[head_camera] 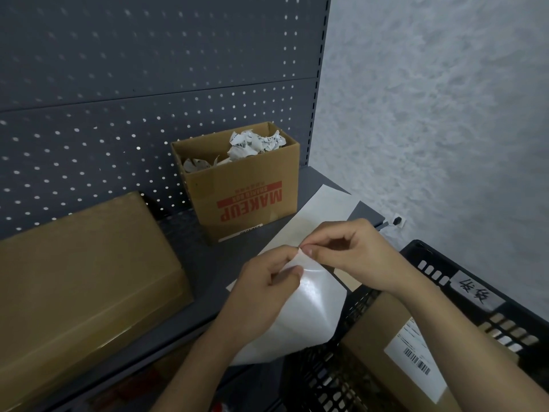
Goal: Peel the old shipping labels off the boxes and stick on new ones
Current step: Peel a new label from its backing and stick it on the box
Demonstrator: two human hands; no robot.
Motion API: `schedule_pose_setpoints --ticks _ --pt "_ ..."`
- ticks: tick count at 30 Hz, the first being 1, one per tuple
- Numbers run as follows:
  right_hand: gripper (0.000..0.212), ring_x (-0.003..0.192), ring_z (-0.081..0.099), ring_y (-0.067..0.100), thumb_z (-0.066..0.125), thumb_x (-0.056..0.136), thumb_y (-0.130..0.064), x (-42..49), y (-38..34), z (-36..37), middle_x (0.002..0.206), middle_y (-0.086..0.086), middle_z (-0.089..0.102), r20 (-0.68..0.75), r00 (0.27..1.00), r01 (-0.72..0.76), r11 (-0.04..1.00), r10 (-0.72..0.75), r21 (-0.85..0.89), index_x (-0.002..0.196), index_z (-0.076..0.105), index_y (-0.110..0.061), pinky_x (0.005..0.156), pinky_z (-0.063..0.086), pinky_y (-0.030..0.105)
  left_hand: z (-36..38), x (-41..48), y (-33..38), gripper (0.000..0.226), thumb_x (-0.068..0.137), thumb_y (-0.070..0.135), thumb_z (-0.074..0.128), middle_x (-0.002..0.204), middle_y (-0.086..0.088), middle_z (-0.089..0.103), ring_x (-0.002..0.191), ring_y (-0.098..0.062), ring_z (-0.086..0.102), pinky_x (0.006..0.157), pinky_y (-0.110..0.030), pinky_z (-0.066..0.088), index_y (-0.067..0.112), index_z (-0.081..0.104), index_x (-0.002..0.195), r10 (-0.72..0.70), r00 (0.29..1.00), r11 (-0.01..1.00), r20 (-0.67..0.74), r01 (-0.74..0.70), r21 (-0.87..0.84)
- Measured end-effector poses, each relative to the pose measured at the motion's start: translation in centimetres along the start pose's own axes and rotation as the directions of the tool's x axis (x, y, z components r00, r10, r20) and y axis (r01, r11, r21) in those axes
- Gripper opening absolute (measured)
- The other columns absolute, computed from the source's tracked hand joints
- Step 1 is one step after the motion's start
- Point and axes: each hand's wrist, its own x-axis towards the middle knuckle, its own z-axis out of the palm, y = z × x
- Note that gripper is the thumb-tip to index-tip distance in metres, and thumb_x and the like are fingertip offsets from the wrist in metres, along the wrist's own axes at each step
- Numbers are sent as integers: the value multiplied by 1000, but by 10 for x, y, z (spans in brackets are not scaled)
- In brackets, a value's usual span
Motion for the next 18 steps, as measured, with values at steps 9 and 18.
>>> schedule_pose_setpoints --ticks 9,18 --pt "12 79 60 30 74 84 -11 2 4 5 84 -3 68 -17 996 81 995 -82 -58 95 77 -17 71 49 44 0 0 8 20 98 18 54 89 6 73 90 -7 67 80 -17 50 19 74 97 -15 993 994 -114 3 -111" --pt "13 79 61 29 75 83 -16 7 5 7 87 -4 70 -47 994 96 993 -100 -72 95 78 -22 72 50 49 -2 5 2 9 92 14 62 90 4 74 89 -6 69 79 -15 52 12 70 97 -51 973 984 -224 11 -180"
